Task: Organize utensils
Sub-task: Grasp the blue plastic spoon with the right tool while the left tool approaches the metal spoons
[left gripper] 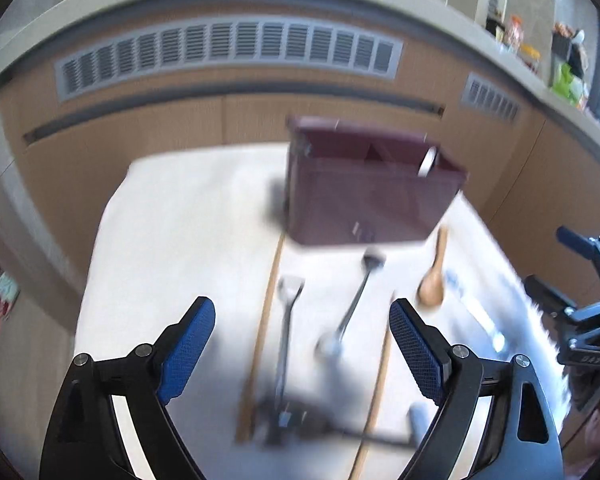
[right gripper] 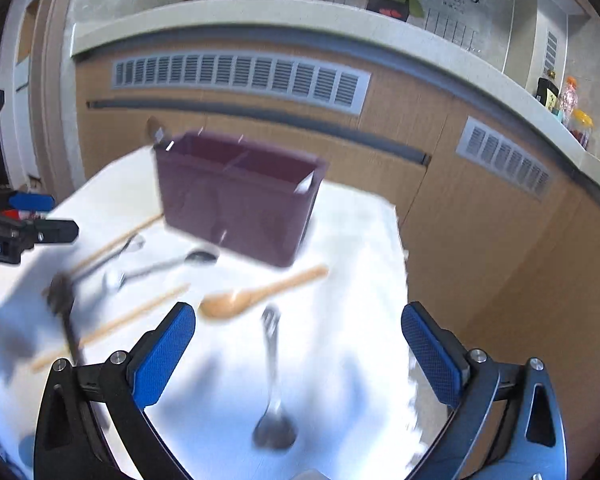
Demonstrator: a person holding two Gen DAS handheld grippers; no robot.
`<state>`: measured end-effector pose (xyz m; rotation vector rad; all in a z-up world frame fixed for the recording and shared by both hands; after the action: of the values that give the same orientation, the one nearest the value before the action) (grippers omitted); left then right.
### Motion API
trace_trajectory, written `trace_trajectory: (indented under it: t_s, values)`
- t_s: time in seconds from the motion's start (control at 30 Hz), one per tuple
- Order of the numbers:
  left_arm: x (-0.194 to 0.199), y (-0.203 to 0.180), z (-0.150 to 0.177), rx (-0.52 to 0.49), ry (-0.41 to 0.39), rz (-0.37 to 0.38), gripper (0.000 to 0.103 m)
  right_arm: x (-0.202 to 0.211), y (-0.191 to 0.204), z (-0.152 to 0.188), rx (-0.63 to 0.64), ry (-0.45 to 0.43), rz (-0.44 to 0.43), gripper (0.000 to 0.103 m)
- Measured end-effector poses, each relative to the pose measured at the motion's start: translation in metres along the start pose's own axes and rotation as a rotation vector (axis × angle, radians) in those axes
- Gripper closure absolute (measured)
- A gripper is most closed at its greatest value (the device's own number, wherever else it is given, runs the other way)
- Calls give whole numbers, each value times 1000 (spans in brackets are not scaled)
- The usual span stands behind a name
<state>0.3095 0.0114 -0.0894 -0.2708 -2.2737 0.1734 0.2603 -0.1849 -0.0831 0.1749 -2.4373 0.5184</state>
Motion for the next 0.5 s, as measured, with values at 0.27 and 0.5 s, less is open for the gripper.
trace_trajectory:
  t_s: [0.27, 0.5]
  values:
    - [40, 31, 45, 68, -22, -107, 12, 27, 108, 48, -23, 158, -386, 15]
    - [59, 68, 56, 185, -24, -151, 12, 7, 170, 57, 27, 292, -433, 57]
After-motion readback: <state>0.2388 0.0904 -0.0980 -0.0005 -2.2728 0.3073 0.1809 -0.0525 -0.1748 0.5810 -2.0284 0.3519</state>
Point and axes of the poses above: each gripper's, at about its wrist camera, not at the fingertips, and x roughly against the way its jaws point, y to its left, z to its underside, the point moved 10 cm from there along -x, roughly the way its jaws point, and after that the axes turned 9 degrees about x, right-handed, at the moved point
